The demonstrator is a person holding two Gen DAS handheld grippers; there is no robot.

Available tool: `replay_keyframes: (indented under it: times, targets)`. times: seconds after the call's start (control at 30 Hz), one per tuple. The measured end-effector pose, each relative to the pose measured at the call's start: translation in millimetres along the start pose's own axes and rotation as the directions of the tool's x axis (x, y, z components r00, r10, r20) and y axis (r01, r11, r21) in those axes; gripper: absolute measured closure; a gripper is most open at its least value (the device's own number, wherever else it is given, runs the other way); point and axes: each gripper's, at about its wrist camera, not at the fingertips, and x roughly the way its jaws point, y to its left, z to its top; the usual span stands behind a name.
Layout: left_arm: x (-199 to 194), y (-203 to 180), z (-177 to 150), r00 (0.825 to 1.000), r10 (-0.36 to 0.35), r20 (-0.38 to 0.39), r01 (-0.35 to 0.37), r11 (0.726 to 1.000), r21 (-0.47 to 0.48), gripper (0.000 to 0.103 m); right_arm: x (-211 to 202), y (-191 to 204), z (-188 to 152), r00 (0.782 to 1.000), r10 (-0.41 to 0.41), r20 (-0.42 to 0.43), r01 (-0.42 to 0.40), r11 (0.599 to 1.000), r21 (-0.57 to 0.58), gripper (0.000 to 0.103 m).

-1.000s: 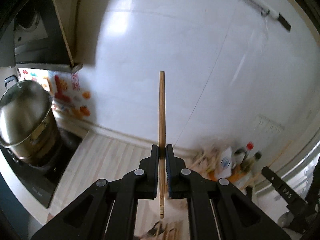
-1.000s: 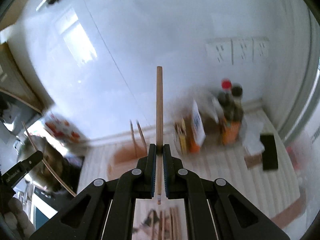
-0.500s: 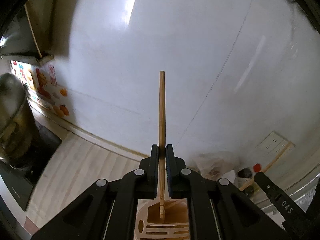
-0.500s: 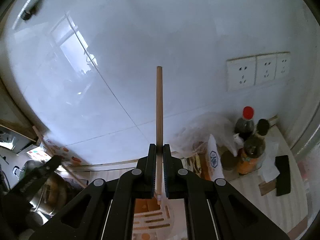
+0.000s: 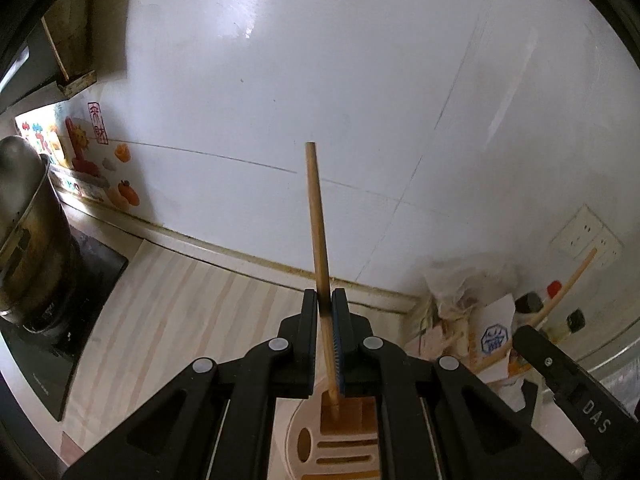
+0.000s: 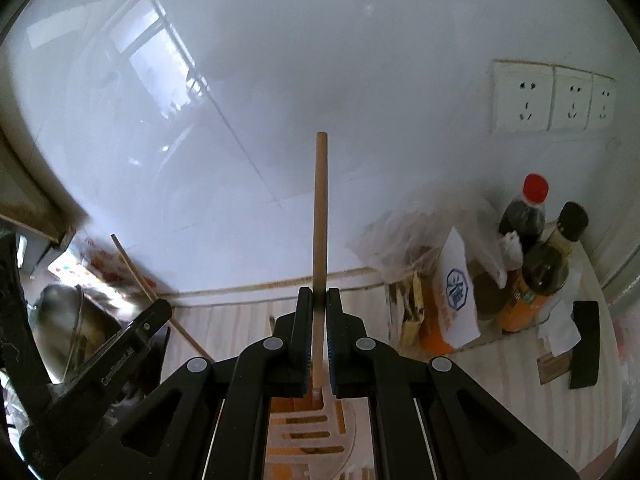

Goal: Organize utensils
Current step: 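Carry both chopsticks up and release them into the pink holder, then grasp a chopstick with the left tool while the right tool grasps another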

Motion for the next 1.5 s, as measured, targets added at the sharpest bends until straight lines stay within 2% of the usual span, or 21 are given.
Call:
replay_keyframes:
  times: [0.13, 0.27, 0.3, 0.37, 0.4, 0.43, 0.47, 0.57, 0.63, 0.67, 0.7, 0.9, 0.97, 1.03, 1.1, 1.3, 1.5]
  targets:
    - [-2, -2, -5, 0.998, -0.046, -0.04, 0.047, 0.999, 0.026, 0.096, 11, -1, -7, 0.999, 0.005, -0.043, -0.005, 1.0, -0.01, 0.096]
    - [-14, -7, -7, 0.997, -0.047, -0.055, 0.052, 0.995, 0.08, 0.094, 18, -3, -12, 0.995, 0.024, -0.095, -0.025, 1.0, -0.006, 0.095]
    - [-18, -8, -7, 0.998, -0.044, -0.051, 0.049, 0.995, 0.089, 0.089, 18, -3, -13, 0.994, 0.032, -0.103, -0.033, 0.999, -0.006, 0.095]
    - [-29, -7, -8, 0.999, -0.033, -0.038, 0.036, 0.994, 0.105, 0.067, 14, -4, -13, 0.993, 0.047, -0.105, -0.048, 0.999, 0.0, 0.081]
    - [-34, -6, -8, 0.999, -0.025, -0.026, 0.027, 0.994, 0.108, 0.045, 11, -6, -13, 0.994, 0.052, -0.098, -0.052, 0.999, 0.003, 0.078]
    - [-40, -4, -8, 1.0, -0.014, -0.011, 0.015, 0.994, 0.109, 0.037, 6, -6, -13, 0.995, 0.053, -0.087, -0.052, 0.999, 0.005, 0.073]
    - [-46, -1, -9, 1.0, -0.002, 0.009, 0.001, 0.994, 0.107, 0.032, 2, -8, -12, 0.996, 0.053, -0.078, -0.052, 0.999, 0.008, 0.071]
    - [-58, 11, -12, 0.999, 0.024, 0.021, -0.026, 0.994, 0.105, 0.027, -13, -11, -12, 0.997, 0.049, -0.056, -0.048, 0.999, 0.018, 0.068]
    - [-63, 20, -15, 0.999, 0.036, 0.029, -0.039, 0.994, 0.099, 0.016, -22, -15, -13, 0.998, 0.041, -0.044, -0.04, 0.999, 0.023, 0.064]
    - [-65, 24, -18, 0.998, 0.045, 0.037, -0.049, 0.994, 0.102, 0.004, -27, -17, -15, 0.999, 0.037, -0.038, -0.036, 0.999, 0.027, 0.059]
    - [-68, 27, -21, 0.997, 0.058, 0.047, -0.063, 0.992, 0.109, 0.0, -30, -18, -15, 0.999, 0.034, -0.033, -0.033, 0.999, 0.033, 0.056]
    - [-71, 45, -50, 0.995, 0.096, 0.027, -0.099, 0.988, 0.116, 0.0, -49, -29, -36, 1.0, -0.003, 0.002, 0.003, 0.998, 0.058, 0.041]
    - [-68, 50, -65, 0.995, 0.101, 0.001, -0.1, 0.987, 0.124, 0.0, -52, -31, -47, 1.0, -0.009, 0.014, 0.009, 0.998, 0.058, 0.026]
    - [-64, 55, -78, 0.994, 0.102, -0.028, -0.098, 0.987, 0.128, 0.0, -53, -32, -58, 0.999, -0.03, 0.03, 0.028, 0.998, 0.047, 0.02]
    - [-58, 58, -94, 0.992, 0.112, -0.063, -0.102, 0.984, 0.145, 0.0, -53, -32, -70, 0.998, -0.056, 0.034, 0.055, 0.998, 0.031, 0.02]
    - [-34, 68, -148, 0.975, 0.154, -0.162, -0.123, 0.975, 0.187, 0.0, -37, -39, -119, 0.992, -0.107, -0.063, 0.108, 0.994, 0.01, 0.02]
    - [-4, 76, -201, 0.943, 0.211, -0.257, -0.154, 0.962, 0.228, 0.0, -3, -56, -177, 0.963, -0.17, -0.207, 0.177, 0.984, 0.016, 0.02]
